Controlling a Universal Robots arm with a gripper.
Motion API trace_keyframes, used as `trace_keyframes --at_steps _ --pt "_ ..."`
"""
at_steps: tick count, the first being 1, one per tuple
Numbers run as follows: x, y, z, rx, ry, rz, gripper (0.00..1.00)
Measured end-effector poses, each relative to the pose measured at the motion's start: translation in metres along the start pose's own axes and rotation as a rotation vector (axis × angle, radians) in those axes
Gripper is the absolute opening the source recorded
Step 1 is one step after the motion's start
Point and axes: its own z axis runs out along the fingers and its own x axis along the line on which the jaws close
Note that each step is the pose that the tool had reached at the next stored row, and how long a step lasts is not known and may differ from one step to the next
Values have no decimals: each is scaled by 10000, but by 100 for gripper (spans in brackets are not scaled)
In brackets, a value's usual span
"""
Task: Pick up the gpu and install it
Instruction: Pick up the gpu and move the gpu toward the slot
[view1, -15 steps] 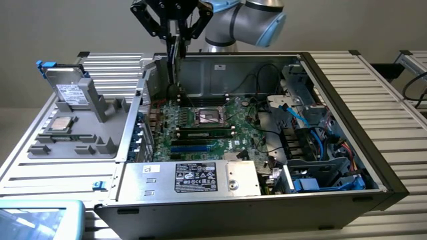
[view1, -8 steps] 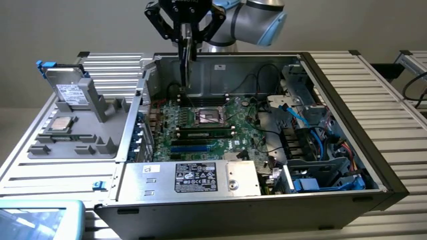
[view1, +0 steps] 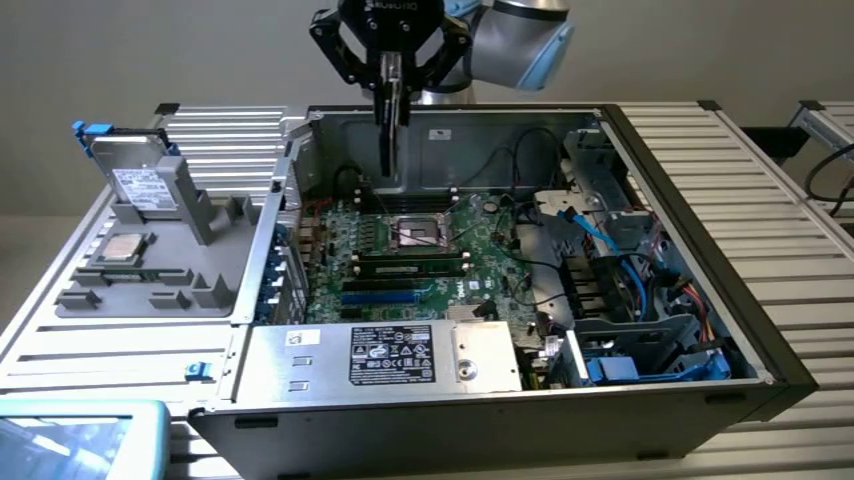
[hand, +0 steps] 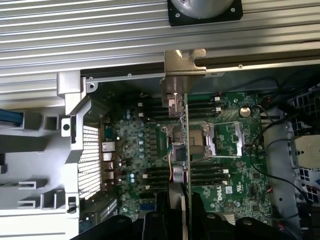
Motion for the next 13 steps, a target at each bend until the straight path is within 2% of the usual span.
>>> trace_keyframes --at_steps 7,13 --pt "-183 -23 46 -2 -1 0 30" --pt "-304 -60 124 -1 0 0 30"
